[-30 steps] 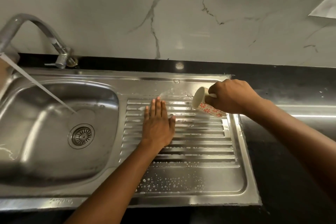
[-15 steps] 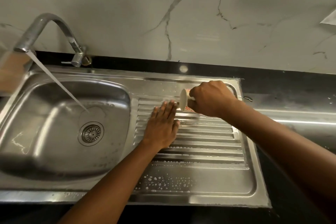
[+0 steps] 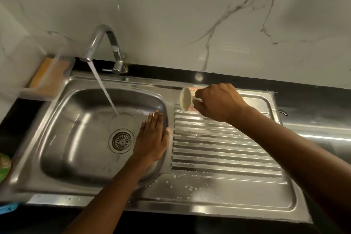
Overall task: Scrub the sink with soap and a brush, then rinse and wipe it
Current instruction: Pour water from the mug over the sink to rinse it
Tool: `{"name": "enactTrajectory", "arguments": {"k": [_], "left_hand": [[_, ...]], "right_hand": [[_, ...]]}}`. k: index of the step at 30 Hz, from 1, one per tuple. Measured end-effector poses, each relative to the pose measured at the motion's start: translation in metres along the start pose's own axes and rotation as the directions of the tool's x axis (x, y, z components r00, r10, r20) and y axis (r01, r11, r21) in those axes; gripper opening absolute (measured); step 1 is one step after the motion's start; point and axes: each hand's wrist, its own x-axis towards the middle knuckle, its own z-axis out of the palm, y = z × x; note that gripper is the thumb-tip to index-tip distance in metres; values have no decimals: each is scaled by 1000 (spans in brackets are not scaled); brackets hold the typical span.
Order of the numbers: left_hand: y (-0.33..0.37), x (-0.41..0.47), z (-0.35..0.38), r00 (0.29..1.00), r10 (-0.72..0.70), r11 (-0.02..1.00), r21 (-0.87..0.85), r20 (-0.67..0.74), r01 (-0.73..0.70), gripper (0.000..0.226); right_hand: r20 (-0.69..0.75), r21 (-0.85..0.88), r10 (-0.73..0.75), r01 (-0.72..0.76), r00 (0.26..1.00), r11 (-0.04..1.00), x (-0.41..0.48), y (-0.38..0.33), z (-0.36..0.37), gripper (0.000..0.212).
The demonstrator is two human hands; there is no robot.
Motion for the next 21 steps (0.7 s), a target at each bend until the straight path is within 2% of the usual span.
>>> {"name": "enactTrajectory", "arguments": {"k": [3, 7, 11, 14, 16, 21], "left_hand": [[-16, -5, -24, 1000, -8, 997, -78, -20, 6, 70], [-46, -14, -64, 990, -100, 970, -233, -102, 74, 54], [-86, -19, -98, 957, -199, 919, -380, -211, 108, 36], [-109, -18, -119, 931, -243, 899, -425, -274, 110, 24], [-120, -16, -133, 915, -243, 899, -429, -322, 87, 21], [-137, -17, -160, 898, -244, 878, -477, -367, 44, 26]], "right_hand": [[47, 300, 117, -125, 992, 946, 18, -22, 4, 40], [143, 610, 176, -227, 974, 759, 45, -65, 12, 33], [148, 752, 188, -234, 971, 617, 71, -111, 14, 29], [232, 863, 204, -298, 951, 408, 91, -144, 18, 26], [269, 910, 208, -319, 940, 264, 103, -161, 25, 27], [267, 958, 230, -284, 936, 40, 127, -197, 24, 21]]}}
